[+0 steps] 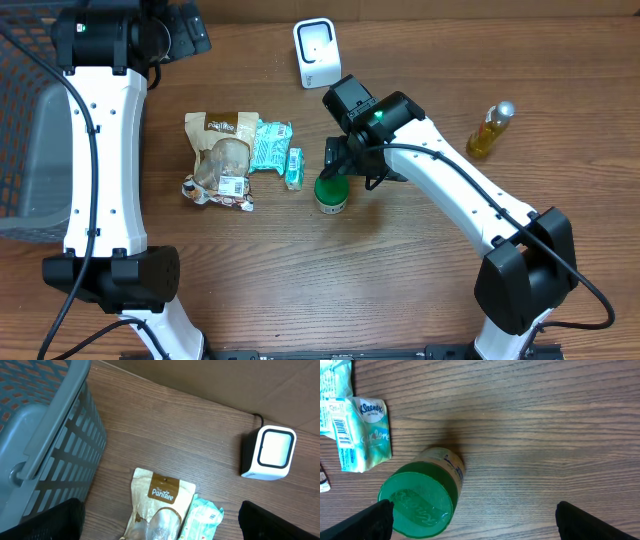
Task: Scan the item barcode
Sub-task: 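Release the bottle and move the right gripper over the green-capped jar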
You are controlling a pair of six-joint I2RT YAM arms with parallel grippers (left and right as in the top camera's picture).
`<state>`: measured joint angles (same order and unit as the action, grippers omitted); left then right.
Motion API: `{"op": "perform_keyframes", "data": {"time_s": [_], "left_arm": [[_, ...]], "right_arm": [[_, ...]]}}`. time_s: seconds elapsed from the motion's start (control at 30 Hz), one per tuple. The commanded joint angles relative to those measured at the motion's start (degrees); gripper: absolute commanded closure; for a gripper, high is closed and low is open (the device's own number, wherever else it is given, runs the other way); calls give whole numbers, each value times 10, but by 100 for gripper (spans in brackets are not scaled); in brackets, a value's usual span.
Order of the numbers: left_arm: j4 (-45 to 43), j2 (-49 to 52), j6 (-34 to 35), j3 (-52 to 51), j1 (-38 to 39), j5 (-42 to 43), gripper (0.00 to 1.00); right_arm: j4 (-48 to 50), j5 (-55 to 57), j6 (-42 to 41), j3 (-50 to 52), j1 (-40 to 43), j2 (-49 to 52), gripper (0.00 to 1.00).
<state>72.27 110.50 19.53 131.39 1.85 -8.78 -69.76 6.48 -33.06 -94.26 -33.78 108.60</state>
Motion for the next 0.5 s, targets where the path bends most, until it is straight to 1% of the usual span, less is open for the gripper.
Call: {"op": "perform_keyframes", "data": {"time_s": [0.0, 0.47], "left_arm": [[-1, -3, 2, 11, 1, -2, 0], [-1, -3, 2, 11, 1, -2, 1]], "right_arm": [[3, 10, -6, 3, 1, -2, 0], [3, 10, 3, 3, 1, -2, 0]]}}
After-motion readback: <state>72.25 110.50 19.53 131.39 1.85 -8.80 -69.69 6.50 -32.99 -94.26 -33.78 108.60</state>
